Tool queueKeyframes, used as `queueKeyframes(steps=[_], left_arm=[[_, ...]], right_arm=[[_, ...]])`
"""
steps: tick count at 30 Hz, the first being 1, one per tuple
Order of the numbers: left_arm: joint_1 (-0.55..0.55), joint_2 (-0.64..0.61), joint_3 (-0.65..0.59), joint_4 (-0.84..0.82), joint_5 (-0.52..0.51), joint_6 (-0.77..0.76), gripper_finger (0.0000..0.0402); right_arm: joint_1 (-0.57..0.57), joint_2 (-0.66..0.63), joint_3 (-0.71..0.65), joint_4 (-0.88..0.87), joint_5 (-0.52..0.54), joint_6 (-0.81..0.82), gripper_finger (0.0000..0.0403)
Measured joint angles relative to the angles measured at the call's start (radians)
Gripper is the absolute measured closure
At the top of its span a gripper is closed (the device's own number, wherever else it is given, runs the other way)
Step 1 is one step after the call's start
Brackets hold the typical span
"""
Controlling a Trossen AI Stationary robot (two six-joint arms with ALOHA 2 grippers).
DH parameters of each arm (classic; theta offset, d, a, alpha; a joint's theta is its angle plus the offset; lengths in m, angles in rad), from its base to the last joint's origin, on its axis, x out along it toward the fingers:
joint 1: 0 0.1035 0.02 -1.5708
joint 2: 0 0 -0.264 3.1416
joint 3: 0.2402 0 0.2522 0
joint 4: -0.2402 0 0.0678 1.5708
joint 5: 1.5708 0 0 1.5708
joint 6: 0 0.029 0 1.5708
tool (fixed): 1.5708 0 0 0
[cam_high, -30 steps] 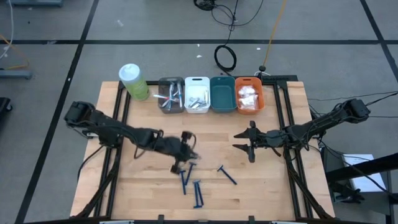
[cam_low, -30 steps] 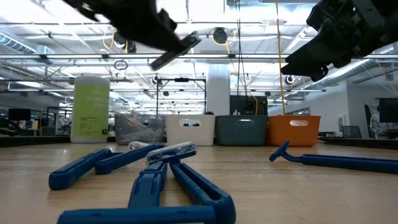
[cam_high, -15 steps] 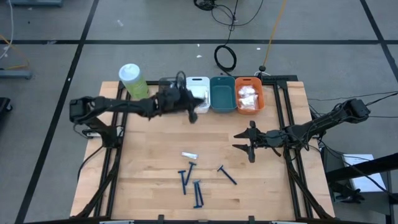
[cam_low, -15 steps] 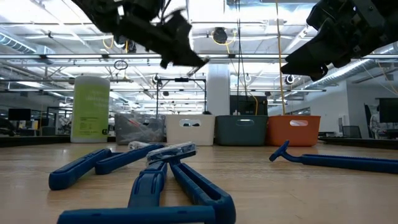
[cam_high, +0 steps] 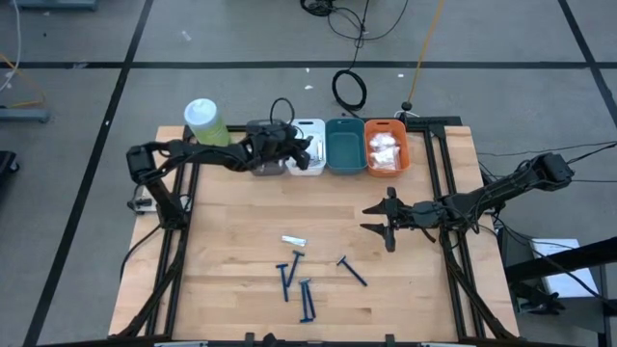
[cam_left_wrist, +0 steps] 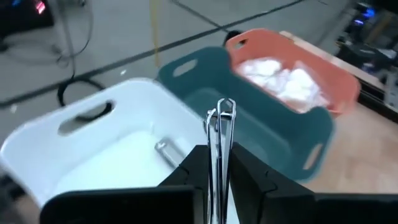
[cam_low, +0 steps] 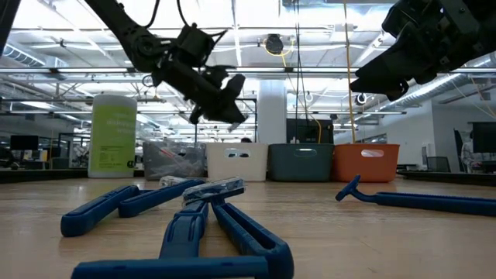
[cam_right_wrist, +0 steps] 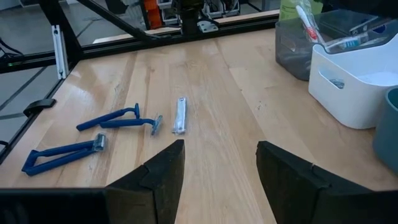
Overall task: Pick & Place Travel size toiletries
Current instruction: Put the silver nail cutter into the white bin
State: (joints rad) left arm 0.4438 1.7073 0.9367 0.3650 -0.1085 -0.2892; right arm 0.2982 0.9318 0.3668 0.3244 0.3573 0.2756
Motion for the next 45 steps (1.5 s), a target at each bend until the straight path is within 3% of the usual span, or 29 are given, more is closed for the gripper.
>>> queueKeyframes(steps=[6,16,18,25,29,35,40,45], left_arm=[[0.003,0.01,0.0,-0.002,-0.041,-0.071,0.033],[0.001,0.01,0.0,-0.001,-0.035,-0.024,0.0194],[-0.004,0.01,0.0,-0.001,0.018,0.014,0.0175],[-0.112,-0.056,0.001,-0.021,0.356,0.106,0.0147],[-0.245,-0.111,0.002,-0.125,0.434,0.188,0.0147],[-0.439,-0.142,0.002,-0.435,0.344,0.358,0.0146],[-0.553,-0.13,0.002,-0.619,0.168,0.309,0.0146],[-0.607,-0.123,0.001,-0.677,0.026,0.251,0.0146]], right_arm=[[0.0,0.0,0.0,0.0,0.0,0.0,0.0216],[0.0,0.0,0.0,0.0,0.0,-0.003,0.0216],[0.0,0.0,0.0,0.0,0.0,-0.003,0.0216],[0.0,0.0,0.0,0.0,0.0,-0.003,0.0216],[0.0,0.0,0.0,-0.001,0.0,-0.003,0.0216],[0.0,0.0,0.0,-0.001,0.0,-0.003,0.0216],[0.0,0.0,0.0,0.0,0.0,-0.003,0.0216],[0.0,0.0,0.0,0.0,0.0,-0.002,0.0216]])
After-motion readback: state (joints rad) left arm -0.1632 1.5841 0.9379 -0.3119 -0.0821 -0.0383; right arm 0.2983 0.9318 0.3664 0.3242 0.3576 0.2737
